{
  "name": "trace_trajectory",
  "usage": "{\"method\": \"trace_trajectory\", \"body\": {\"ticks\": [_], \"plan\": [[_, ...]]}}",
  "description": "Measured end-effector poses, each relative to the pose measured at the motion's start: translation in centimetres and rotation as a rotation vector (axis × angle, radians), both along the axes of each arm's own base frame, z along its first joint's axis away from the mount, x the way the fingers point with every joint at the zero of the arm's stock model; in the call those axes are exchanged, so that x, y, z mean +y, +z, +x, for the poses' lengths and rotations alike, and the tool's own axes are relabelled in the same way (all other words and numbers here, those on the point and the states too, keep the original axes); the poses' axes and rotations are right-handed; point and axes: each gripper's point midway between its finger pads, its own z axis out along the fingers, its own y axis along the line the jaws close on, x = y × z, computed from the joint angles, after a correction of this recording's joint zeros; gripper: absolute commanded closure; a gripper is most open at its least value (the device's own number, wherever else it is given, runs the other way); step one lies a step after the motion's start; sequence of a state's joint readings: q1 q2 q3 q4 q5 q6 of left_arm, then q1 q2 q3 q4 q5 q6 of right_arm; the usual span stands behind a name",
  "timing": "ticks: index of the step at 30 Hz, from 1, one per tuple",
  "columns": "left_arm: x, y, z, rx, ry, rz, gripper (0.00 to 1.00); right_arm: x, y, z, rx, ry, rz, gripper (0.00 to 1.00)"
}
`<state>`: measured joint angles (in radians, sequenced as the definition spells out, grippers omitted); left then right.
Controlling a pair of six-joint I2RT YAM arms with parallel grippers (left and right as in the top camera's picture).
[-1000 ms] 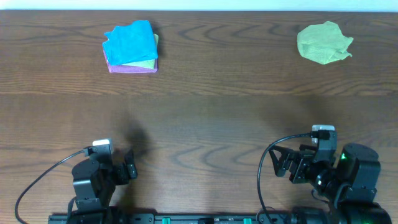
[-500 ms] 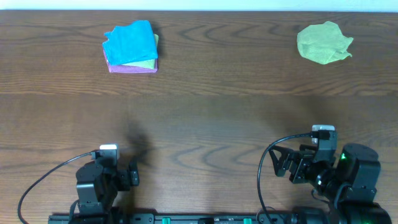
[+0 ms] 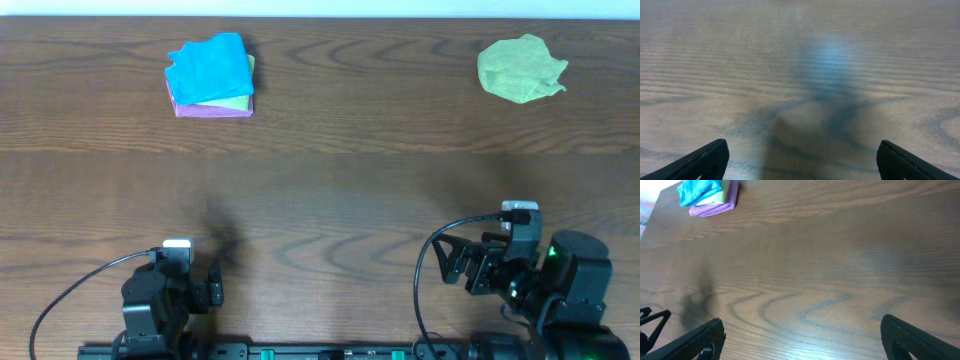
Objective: Fold the cloth
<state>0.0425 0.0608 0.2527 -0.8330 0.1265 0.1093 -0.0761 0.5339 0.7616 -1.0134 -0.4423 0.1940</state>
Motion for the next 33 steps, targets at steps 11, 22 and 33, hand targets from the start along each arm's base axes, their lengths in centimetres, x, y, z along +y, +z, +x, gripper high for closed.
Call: {"method": "trace_trajectory", "body": {"ticks": [11, 22, 33], "plan": [[0.08, 0.62, 0.1, -0.042, 0.003, 0.005, 0.05, 0.0, 0.0, 0.0, 0.0, 0.0, 0.0, 0.01], [0.04, 0.64, 0.1, -0.043, 0.0, 0.006, 0.05, 0.0, 0.0, 0.0, 0.0, 0.0, 0.0, 0.01], [0.04, 0.64, 0.1, -0.043, 0.0, 0.006, 0.05, 0.0, 0.0, 0.0, 0.0, 0.0, 0.0, 0.01]]}}
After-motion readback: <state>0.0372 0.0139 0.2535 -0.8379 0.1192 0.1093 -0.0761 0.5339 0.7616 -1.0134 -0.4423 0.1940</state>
